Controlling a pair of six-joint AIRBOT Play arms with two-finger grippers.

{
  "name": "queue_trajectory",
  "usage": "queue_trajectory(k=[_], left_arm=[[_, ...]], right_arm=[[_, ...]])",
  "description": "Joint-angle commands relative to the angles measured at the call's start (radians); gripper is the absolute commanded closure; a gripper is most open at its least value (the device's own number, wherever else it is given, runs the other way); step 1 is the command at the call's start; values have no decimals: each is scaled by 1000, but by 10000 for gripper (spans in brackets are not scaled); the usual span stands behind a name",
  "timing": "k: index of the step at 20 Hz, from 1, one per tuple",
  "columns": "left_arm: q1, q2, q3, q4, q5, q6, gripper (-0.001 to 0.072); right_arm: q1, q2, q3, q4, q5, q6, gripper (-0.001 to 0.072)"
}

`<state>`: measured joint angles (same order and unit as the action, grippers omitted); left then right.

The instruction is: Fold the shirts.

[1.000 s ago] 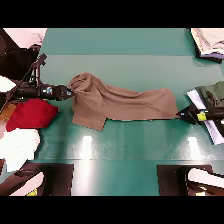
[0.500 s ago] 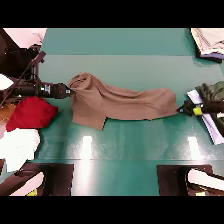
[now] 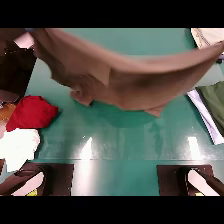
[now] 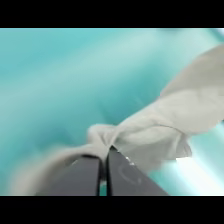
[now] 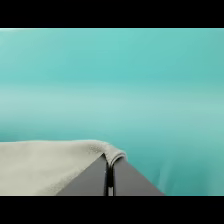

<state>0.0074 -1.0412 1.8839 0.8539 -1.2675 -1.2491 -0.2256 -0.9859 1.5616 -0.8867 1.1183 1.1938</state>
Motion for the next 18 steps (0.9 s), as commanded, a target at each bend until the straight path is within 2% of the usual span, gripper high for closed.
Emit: queue_trajectory(k=[1,5,9,12,15,18], left_arm=[[0,14,344,3,15,-39,677],[0,140,356,-6,159,-67,677],[0,224,359,-55,215,-84,677],[0,211,320,-42,164,-107,677],[0,177,94,-41,101,-135,677],[0,58,-128,-42,-56,-142,677]], right_arm=[[-1,94,254,-7,-48,12,697],[-1,143,406,-67,-23,40,698],[-1,133,536,-274,120,136,698],[0,107,528,-367,224,169,699],[0,44,418,-371,301,171,700],[6,-106,332,-371,439,171,699]])
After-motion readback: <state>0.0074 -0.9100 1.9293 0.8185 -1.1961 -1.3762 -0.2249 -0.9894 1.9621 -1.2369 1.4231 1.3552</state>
